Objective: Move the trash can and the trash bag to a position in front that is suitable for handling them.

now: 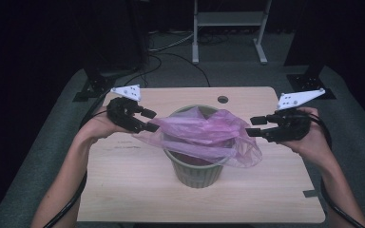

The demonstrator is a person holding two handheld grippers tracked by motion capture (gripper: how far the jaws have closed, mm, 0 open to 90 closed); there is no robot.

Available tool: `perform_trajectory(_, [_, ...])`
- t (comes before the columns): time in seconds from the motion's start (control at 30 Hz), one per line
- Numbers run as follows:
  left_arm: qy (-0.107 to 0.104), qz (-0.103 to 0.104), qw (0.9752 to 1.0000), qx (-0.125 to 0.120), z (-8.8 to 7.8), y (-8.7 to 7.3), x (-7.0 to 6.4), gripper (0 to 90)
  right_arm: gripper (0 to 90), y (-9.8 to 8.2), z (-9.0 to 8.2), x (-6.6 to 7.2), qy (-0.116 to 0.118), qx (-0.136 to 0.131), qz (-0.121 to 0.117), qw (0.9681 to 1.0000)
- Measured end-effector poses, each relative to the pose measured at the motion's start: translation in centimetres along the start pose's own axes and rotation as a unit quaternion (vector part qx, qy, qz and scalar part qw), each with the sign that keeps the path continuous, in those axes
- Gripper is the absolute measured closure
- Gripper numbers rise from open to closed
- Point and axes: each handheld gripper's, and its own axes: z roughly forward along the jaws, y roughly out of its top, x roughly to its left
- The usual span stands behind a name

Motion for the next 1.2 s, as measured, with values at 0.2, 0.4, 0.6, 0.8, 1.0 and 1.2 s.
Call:
perform_trajectory(0.2, [-0.01, 0.021, 0.9996, 0.016, 1.3, 0.6, 0.0, 46.2, 45.2, 1.6, 2.2, 0.1, -0.004, 0.019, -0.033, 0.9993])
perform_trajectory(0.4, [-0.01, 0.026, 0.9995, 0.014, 1.9, 0.9, 0.2, 82.0, 81.5, 2.9, 4.4, -0.4, -0.007, 0.038, -0.018, 0.9991])
perform_trajectory(0.6, [0.021, 0.003, 0.9997, -0.01, 1.9, 0.7, 1.2, 89.9, 88.7, 3.3, 4.5, -1.1, -0.018, 0.026, 0.003, 0.9995])
perform_trajectory(0.8, [0.045, -0.024, 0.9986, -0.011, 3.0, 0.2, 2.5, 90.0, 90.0, 3.1, 5.4, -2.7, -0.052, 0.023, 0.046, 0.9973])
perform_trajectory(1.0, [0.054, -0.038, 0.9978, -0.002, 4.1, -0.2, 3.2, 90.0, 90.0, 2.2, 7.0, -3.6, -0.072, 0.035, 0.072, 0.9942])
perform_trajectory(1.2, [0.056, -0.051, 0.9972, 0.005, 4.9, -0.6, 3.9, 90.0, 90.0, 1.3, 7.8, -4.4, -0.071, 0.045, 0.094, 0.992])
